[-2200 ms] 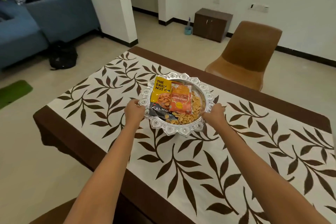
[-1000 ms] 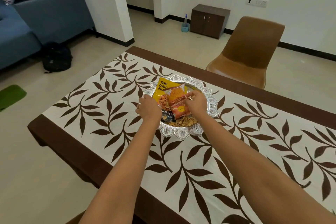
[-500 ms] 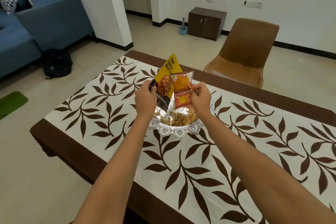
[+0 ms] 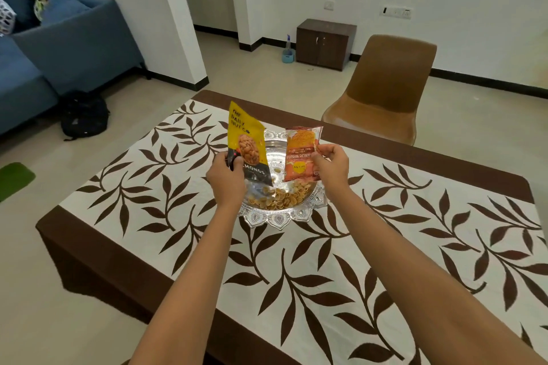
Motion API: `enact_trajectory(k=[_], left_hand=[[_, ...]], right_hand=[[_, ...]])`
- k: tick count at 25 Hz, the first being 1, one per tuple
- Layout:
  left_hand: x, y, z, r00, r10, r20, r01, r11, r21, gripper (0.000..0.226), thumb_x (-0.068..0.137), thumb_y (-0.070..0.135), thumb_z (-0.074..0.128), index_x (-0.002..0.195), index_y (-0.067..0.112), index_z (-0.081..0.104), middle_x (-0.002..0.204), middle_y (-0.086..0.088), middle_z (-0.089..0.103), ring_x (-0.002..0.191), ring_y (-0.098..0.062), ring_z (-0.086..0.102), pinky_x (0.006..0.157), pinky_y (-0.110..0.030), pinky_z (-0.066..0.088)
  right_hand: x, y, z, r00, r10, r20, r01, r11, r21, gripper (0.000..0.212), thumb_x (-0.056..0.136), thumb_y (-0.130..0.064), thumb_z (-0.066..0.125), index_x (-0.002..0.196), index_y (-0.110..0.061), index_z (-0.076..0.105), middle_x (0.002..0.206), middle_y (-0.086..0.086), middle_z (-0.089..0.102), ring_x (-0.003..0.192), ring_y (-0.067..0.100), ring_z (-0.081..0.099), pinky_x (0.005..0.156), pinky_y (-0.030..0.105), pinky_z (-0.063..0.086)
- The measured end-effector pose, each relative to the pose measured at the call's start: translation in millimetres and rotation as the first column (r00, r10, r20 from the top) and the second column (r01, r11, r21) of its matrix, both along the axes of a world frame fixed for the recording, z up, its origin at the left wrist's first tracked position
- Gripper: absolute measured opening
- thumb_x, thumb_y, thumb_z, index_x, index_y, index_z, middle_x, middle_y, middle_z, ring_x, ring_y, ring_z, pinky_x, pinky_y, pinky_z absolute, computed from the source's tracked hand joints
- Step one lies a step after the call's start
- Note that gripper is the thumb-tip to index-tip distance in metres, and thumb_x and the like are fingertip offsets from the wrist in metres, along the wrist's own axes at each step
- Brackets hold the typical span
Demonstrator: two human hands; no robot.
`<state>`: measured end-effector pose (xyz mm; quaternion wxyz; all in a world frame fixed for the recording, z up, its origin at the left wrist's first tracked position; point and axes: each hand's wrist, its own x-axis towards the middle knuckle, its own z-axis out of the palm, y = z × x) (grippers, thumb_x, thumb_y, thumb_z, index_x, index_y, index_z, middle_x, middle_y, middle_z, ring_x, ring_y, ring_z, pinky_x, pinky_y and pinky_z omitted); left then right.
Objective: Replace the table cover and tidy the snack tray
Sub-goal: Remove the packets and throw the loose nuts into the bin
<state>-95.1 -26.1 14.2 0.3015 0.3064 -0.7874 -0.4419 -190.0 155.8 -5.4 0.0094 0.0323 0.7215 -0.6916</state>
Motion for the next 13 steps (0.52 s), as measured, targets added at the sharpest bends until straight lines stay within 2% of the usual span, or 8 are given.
enact_trajectory(k=[3,5,6,9,11,13], left_hand=[[-3,34,-5,0.998,-0.021,-0.061,0.031,0.987,0.161,0.017,0.092,0.023,0.061,0.100,0.008,0.062,0.091,0.000,0.063,0.077,-0.007,0.057,0.057,-0.005,0.041],[-8,70,-7,0.991,-0.088,-0.100,0.109,0.966,0.235,0.011,0.092,0.026,0.061,0.099,0.018,0.061,0.089,0.009,0.063,0.077,0.002,0.057,0.061,-0.009,0.046],[-10,89,-8,0.984,-0.131,-0.124,0.161,0.949,0.271,0.008,0.092,0.028,0.060,0.097,0.022,0.060,0.087,0.011,0.063,0.077,0.002,0.059,0.063,-0.012,0.050],[-12,147,-22,0.929,-0.312,-0.198,0.363,0.871,0.330,0.007,0.092,0.032,0.060,0.097,0.027,0.060,0.094,0.007,0.068,0.087,-0.007,0.066,0.070,-0.022,0.055],[-8,183,-41,0.881,-0.417,-0.222,0.472,0.801,0.369,0.004,0.092,0.030,0.061,0.096,0.030,0.061,0.093,0.006,0.069,0.084,-0.004,0.067,0.065,-0.016,0.053],[-1,211,-70,0.857,-0.488,-0.168,0.510,0.748,0.425,0.006,0.092,0.025,0.061,0.095,0.030,0.061,0.092,0.005,0.069,0.084,-0.007,0.067,0.063,-0.016,0.054]], right_hand=[[-6,46,1,0.986,0.035,0.161,0.012,0.960,-0.280,0.027,0.089,-0.005,0.062,0.114,-0.014,0.054,0.109,0.008,0.067,0.094,0.023,0.071,0.077,0.038,0.060],[-9,91,-3,0.973,-0.007,0.232,0.095,0.924,-0.371,0.030,0.091,-0.006,0.059,0.120,-0.010,0.055,0.108,0.009,0.069,0.093,0.025,0.072,0.077,0.040,0.060],[-9,115,-9,0.962,-0.046,0.269,0.154,0.905,-0.396,0.031,0.092,-0.004,0.057,0.122,-0.006,0.056,0.110,0.012,0.068,0.093,0.027,0.071,0.080,0.043,0.059],[-1,186,-34,0.897,-0.192,0.398,0.342,0.873,-0.348,0.036,0.092,0.000,0.055,0.128,-0.001,0.055,0.120,0.017,0.065,0.100,0.031,0.067,0.090,0.048,0.054],[11,223,-54,0.846,-0.261,0.464,0.416,0.868,-0.270,0.037,0.091,0.003,0.055,0.128,-0.001,0.054,0.124,0.019,0.062,0.107,0.034,0.063,0.093,0.051,0.051],[26,246,-72,0.815,-0.272,0.512,0.426,0.880,-0.211,0.037,0.091,0.007,0.052,0.127,-0.001,0.054,0.118,0.020,0.063,0.101,0.035,0.063,0.086,0.051,0.053]])
